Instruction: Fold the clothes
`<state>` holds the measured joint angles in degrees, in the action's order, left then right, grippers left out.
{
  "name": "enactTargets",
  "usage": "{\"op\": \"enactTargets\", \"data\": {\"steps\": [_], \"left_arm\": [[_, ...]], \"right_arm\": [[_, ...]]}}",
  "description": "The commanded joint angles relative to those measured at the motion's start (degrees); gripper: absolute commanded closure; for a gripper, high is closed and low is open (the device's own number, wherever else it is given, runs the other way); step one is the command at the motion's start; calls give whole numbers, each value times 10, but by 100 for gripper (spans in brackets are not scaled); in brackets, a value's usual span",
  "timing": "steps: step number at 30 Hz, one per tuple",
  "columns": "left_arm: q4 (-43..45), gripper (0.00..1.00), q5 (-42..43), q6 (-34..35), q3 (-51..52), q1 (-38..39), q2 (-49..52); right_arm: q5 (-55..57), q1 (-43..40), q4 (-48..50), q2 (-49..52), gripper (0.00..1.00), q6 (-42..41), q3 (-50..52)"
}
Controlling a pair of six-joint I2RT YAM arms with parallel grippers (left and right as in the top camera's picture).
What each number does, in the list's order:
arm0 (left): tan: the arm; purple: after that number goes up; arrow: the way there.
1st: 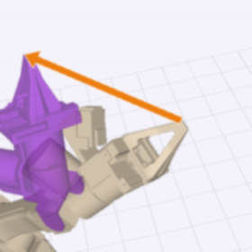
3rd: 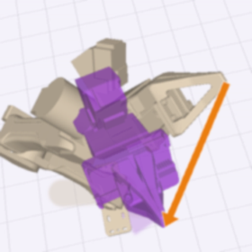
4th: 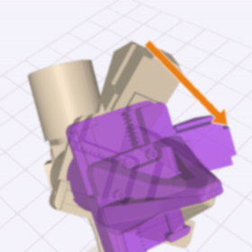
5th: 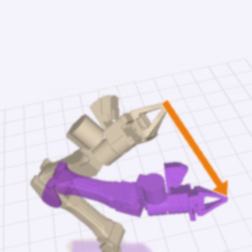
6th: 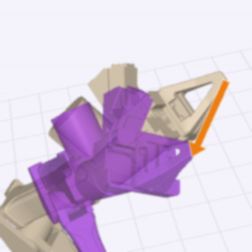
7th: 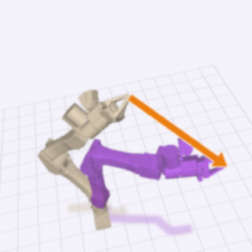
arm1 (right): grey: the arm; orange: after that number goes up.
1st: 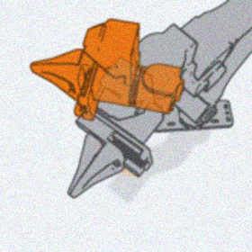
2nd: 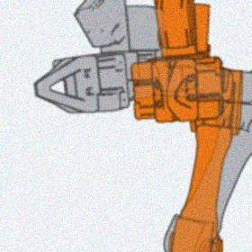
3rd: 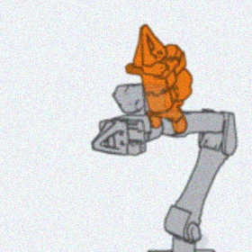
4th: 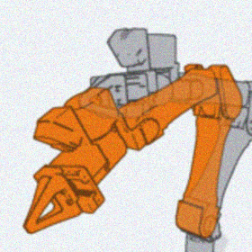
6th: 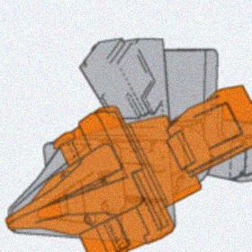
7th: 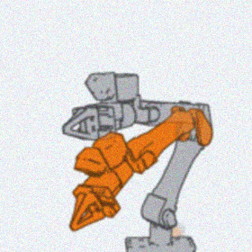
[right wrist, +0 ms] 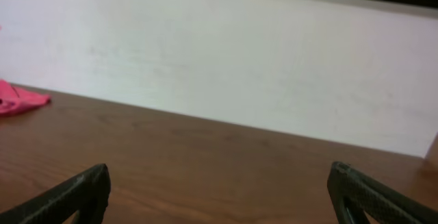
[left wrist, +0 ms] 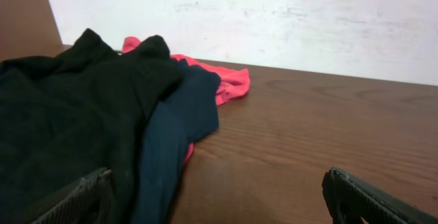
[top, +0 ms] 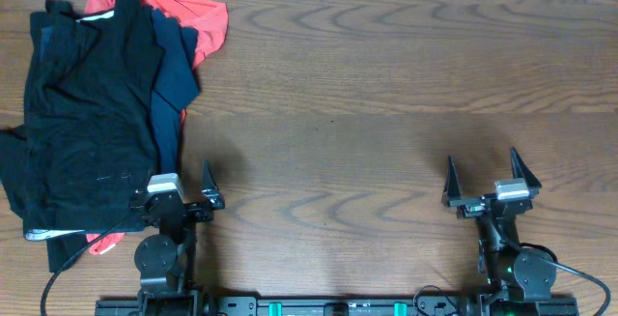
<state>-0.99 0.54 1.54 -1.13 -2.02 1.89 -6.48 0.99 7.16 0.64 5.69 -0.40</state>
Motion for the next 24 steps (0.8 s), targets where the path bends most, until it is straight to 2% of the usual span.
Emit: {"op": "enactTargets", "data": {"steps": [1,8,16,19,24], "left_arm": [[-14,2,8,7,-23,3,4],[-107,2,8,7,-162,3,89],[-251,2,13,25,-387,3,300],[-334,2,47,24,-491,3,389],[-496,2,70,19,-664,3,550]], "right_arm": [[-20,4,2,2,1,-14,-13],[-30,4,4,98,1,9,-113],[-99,4,-11,350,1,23,-304],[-118,4,-59,457,1,21,-393],[-126,4,-209,642,1,21,-567]]}}
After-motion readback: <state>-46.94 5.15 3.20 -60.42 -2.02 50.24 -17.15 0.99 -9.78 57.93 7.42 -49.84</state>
